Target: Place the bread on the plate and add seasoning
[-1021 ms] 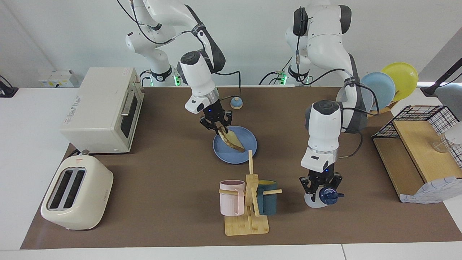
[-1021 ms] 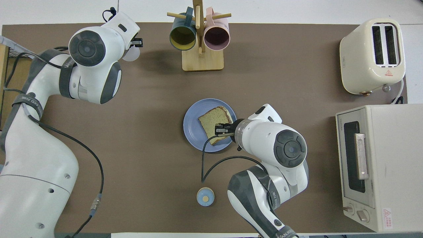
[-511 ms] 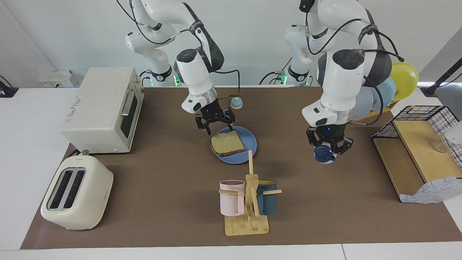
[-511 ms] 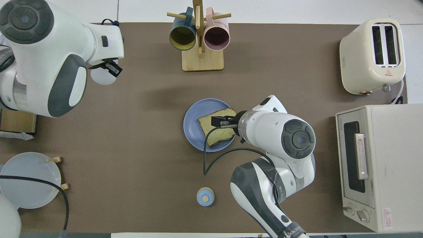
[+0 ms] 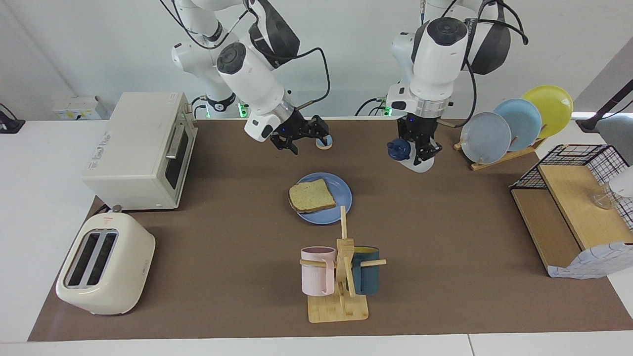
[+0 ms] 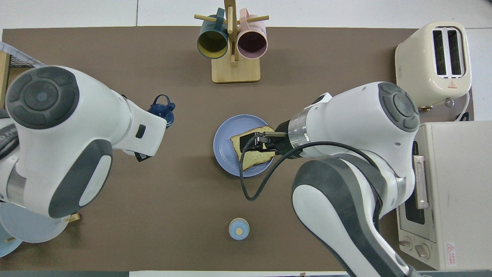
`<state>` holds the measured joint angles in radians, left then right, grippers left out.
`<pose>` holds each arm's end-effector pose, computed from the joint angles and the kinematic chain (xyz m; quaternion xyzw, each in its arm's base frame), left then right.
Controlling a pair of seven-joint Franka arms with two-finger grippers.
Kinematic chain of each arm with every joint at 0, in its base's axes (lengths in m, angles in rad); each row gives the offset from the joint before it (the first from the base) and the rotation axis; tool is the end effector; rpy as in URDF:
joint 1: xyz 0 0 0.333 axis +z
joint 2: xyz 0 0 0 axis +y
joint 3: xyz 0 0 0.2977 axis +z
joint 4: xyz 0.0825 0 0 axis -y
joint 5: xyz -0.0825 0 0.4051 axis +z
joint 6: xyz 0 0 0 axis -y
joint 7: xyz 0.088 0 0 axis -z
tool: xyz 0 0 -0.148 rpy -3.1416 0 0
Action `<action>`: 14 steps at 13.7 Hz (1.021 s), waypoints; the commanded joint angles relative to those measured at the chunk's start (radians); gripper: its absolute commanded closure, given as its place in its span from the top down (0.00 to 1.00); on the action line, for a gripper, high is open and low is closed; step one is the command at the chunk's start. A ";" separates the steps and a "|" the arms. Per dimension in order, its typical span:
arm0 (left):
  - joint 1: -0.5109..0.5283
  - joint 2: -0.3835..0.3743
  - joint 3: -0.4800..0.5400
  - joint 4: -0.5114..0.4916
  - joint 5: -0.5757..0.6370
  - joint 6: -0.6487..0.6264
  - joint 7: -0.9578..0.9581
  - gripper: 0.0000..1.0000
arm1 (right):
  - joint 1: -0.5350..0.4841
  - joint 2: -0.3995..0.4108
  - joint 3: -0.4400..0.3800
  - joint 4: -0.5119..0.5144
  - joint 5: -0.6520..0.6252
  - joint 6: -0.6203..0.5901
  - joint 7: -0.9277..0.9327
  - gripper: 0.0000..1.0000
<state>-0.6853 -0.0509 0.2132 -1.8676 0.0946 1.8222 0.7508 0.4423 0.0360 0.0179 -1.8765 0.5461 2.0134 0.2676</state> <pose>0.5129 -0.2475 0.4681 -0.8113 0.5832 0.0034 0.0404 0.5241 0.3154 0.4443 -0.9671 0.0101 0.0435 0.2504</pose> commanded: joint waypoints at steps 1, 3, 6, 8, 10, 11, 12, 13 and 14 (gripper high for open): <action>-0.071 -0.093 0.009 -0.128 -0.027 0.031 0.035 0.00 | -0.019 -0.042 0.005 0.016 0.069 -0.083 -0.036 1.00; -0.101 -0.118 0.008 -0.152 -0.050 0.031 0.035 0.00 | -0.013 -0.050 0.011 0.046 0.098 -0.102 -0.025 1.00; -0.152 -0.207 0.008 -0.237 -0.053 0.045 0.035 0.00 | 0.001 -0.033 0.017 0.140 0.137 -0.148 0.103 0.79; -0.180 -0.216 0.008 -0.248 -0.062 0.046 0.035 0.00 | 0.025 -0.031 0.017 0.143 0.138 -0.118 0.134 0.65; -0.181 -0.216 0.008 -0.248 -0.090 0.049 0.036 0.00 | 0.074 -0.031 0.017 0.143 0.138 -0.046 0.192 0.58; -0.183 -0.216 0.008 -0.248 -0.093 0.049 0.035 0.00 | 0.100 -0.028 0.017 0.137 0.137 -0.007 0.212 0.56; -0.200 -0.216 0.008 -0.248 -0.093 0.051 0.036 0.00 | 0.113 -0.028 0.017 0.137 0.135 0.005 0.225 0.56; -0.201 -0.216 0.009 -0.248 -0.093 0.051 0.036 0.00 | 0.116 -0.028 0.017 0.134 0.135 0.007 0.228 0.56; -0.201 -0.216 0.009 -0.248 -0.093 0.054 0.035 0.00 | 0.116 -0.030 0.017 0.131 0.134 0.007 0.228 0.56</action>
<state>-0.8664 -0.2375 0.2075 -2.0830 0.0130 1.8477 0.7719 0.5655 0.0006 0.0341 -1.7515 0.6631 2.0139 0.4855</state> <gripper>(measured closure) 0.586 0.436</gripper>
